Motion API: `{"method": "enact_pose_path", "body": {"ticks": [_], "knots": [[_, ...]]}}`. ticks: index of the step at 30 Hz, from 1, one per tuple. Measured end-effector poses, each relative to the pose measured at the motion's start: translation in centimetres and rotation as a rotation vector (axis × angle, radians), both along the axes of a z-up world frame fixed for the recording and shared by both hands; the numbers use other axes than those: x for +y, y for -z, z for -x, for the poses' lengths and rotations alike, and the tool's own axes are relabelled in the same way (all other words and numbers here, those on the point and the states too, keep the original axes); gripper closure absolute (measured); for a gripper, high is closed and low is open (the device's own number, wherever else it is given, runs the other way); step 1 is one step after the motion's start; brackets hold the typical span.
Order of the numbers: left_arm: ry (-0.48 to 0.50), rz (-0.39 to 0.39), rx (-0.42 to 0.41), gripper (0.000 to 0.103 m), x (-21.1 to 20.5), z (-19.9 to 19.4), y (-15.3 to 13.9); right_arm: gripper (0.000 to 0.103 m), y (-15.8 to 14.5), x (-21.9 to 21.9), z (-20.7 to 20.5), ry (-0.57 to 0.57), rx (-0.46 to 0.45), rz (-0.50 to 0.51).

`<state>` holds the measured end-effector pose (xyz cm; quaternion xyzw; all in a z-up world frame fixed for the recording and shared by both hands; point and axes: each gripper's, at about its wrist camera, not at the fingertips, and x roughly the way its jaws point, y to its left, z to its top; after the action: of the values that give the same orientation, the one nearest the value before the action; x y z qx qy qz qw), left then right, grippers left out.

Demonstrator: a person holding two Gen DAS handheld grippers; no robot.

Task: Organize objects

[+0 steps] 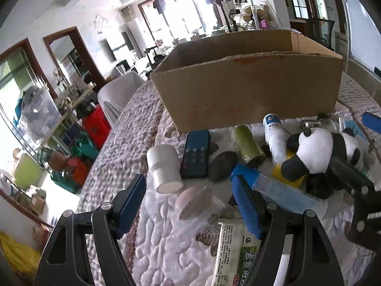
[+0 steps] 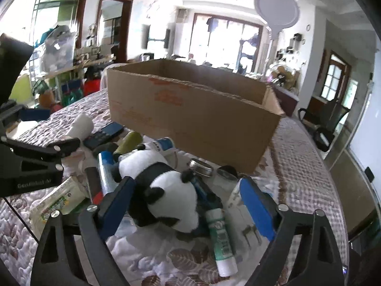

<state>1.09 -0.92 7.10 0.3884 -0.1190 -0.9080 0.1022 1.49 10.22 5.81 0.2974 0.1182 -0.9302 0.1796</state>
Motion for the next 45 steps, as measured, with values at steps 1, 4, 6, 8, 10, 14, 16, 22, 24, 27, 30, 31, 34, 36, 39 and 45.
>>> {"method": "enact_pose_path", "body": {"ticks": [1,4,6,8,10,14,16,22,24,27,30,31,34,36,39,45], "knots": [[0.0,-0.014,-0.002,0.028,-0.2,0.1,0.2,0.0,-0.1,-0.3,0.4,-0.014,-0.015,-0.001],[0.004,-0.067,-0.01,0.028,-0.6,0.5,0.8,0.0,0.1,-1.0,1.6,-0.084,-0.086,0.014],[0.009,-0.115,-0.012,0.028,-0.9,0.7,1.2,0.0,0.5,-1.4,2.8,-0.137,-0.163,0.056],[0.014,-0.158,-0.009,0.028,-1.2,0.8,1.4,0.0,0.8,-1.0,4.0,-0.162,-0.247,0.124],[0.021,-0.212,-0.004,0.028,-1.9,0.8,1.6,0.0,0.9,-1.1,4.5,-0.173,-0.279,0.155],[0.012,-0.311,-0.011,0.028,-3.2,1.1,2.1,0.0,0.9,-1.7,5.3,-0.192,-0.312,0.142],[0.016,-0.354,-0.02,0.029,-3.6,1.1,2.3,0.0,0.7,-2.4,5.2,-0.199,-0.306,0.116],[0.002,-0.439,-0.013,0.029,-4.4,1.2,2.6,0.0,-3.9,-1.1,6.1,-0.205,-0.272,0.218],[0.007,-0.449,-0.011,0.029,-4.4,1.3,2.7,0.0,-6.5,-0.2,7.5,-0.179,-0.229,0.304],[0.023,-0.473,-0.002,0.029,-4.3,1.4,2.8,0.0,-9.6,1.2,10.7,-0.067,-0.127,0.364],[0.035,-0.504,-0.001,0.029,-4.3,1.5,2.9,0.0,-10.5,1.1,14.7,0.044,-0.038,0.314],[0.036,-0.511,-0.002,0.029,-4.3,1.5,3.0,0.0,-10.1,0.7,16.0,0.071,-0.031,0.291],[0.03,-0.514,-0.001,0.029,-4.5,1.8,3.3,0.0,-7.6,-0.5,19.7,0.151,-0.088,0.214],[0.032,-0.524,0.001,0.029,-4.7,1.8,3.3,0.0,-6.3,-0.6,20.7,0.172,-0.126,0.188],[0.043,-0.604,0.01,0.029,-5.6,1.7,3.1,0.0,-6.0,-1.5,20.1,0.186,-0.085,0.183],[0.018,-0.671,0.054,0.029,-7.5,1.3,2.6,0.0,-8.8,1.1,14.3,0.146,0.026,0.235]]}}
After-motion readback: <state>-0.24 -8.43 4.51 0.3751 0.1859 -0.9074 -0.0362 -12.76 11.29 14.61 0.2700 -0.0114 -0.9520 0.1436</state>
